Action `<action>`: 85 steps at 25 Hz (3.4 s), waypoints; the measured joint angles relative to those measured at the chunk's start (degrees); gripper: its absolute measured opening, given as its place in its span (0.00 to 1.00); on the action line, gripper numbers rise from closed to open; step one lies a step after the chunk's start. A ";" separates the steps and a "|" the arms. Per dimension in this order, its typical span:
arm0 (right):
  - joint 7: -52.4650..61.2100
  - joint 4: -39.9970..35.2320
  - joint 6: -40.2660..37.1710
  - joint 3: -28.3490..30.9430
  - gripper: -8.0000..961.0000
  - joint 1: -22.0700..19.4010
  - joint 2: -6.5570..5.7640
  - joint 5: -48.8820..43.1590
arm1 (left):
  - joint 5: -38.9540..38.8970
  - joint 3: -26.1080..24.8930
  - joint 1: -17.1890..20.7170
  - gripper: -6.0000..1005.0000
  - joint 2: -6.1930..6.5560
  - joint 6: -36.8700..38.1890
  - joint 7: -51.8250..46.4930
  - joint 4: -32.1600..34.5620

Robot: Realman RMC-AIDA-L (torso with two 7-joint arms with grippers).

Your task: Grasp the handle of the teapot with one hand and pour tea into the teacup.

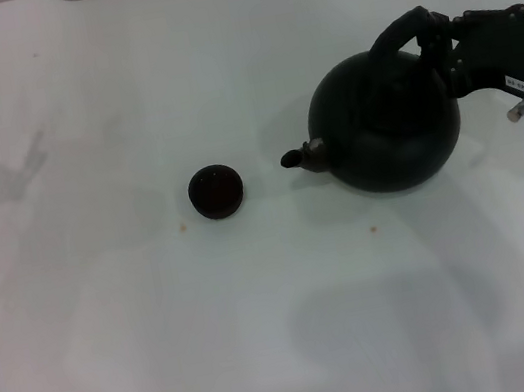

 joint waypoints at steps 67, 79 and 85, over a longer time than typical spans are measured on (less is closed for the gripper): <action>-15.24 29.26 -57.30 48.90 0.62 1.56 2.61 -4.44 | -1.05 -0.23 0.22 0.87 -0.27 3.80 3.75 -4.41; -38.05 56.58 -60.69 71.30 0.61 16.41 1.37 -3.71 | -10.57 -0.34 -0.15 0.87 -0.31 17.59 11.06 -13.61; -38.10 57.12 -57.40 71.25 0.61 17.48 2.78 -3.38 | -11.79 -1.66 0.13 0.87 0.03 22.59 10.30 -13.77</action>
